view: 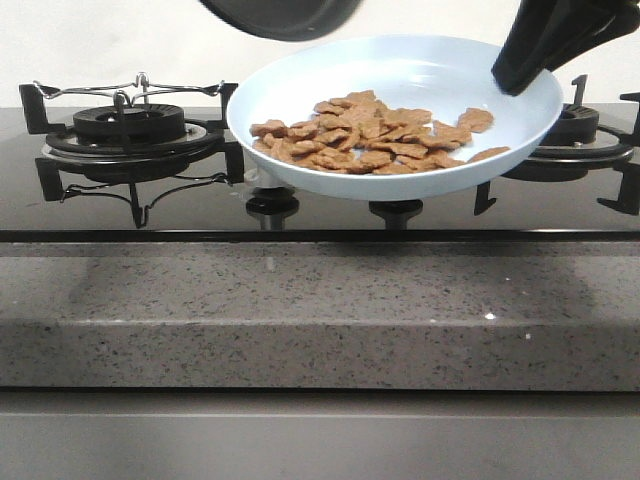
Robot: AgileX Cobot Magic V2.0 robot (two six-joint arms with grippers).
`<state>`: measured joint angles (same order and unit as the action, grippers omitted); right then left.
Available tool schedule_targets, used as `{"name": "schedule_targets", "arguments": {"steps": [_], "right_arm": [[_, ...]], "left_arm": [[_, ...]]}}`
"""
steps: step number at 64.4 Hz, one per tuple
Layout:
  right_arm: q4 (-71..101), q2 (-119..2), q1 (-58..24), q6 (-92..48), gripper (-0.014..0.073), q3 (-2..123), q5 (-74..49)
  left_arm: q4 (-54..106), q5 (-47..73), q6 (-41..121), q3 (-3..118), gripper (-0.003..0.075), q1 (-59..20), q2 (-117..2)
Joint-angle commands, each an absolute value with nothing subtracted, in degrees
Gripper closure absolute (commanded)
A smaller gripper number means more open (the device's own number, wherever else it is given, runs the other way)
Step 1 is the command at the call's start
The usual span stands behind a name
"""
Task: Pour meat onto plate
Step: 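Return the pan to its burner with the left gripper and release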
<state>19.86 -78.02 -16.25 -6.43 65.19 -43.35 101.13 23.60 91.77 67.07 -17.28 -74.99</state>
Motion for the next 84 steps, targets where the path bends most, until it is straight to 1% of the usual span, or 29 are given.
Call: {"name": "schedule_targets", "arguments": {"steps": [1,8,12,25,36,49,60,67,84], "right_arm": [[21.1,-75.8,-16.1,-6.6,0.0661,66.6,-40.3],[21.1,-75.8,-16.1,-6.6,0.0661,66.6,-40.3],[21.1,-75.8,-16.1,-6.6,0.0661,66.6,-40.3],[21.1,-75.8,-16.1,-6.6,0.0661,66.6,-40.3],[21.1,-75.8,-16.1,-6.6,0.0661,66.6,-40.3],[21.1,-75.8,-16.1,-6.6,0.0661,66.6,-40.3],[21.1,-75.8,-16.1,-6.6,0.0661,66.6,-40.3],[21.1,-75.8,-16.1,-6.6,0.0661,66.6,-40.3],[21.1,-75.8,-16.1,-6.6,0.0661,66.6,-40.3]], "left_arm": [[105.4,18.7,87.2,69.3,0.0741,-17.3,-72.9],[105.4,18.4,83.4,69.4,0.0741,-14.4,-73.5],[105.4,19.5,79.0,69.4,0.0741,-10.9,-74.3],[106.0,32.8,67.1,69.4,0.0741,1.5,-79.5],[106.8,38.7,62.2,70.8,0.0741,7.2,-85.5],[106.8,39.4,57.7,75.2,0.0741,10.5,-91.9],[106.8,39.3,53.1,77.9,0.0741,11.5,-96.5],[106.8,39.0,48.8,78.6,0.0741,11.8,-99.6],[106.5,43.7,47.2,78.7,0.0736,12.1,-103.3]]}}
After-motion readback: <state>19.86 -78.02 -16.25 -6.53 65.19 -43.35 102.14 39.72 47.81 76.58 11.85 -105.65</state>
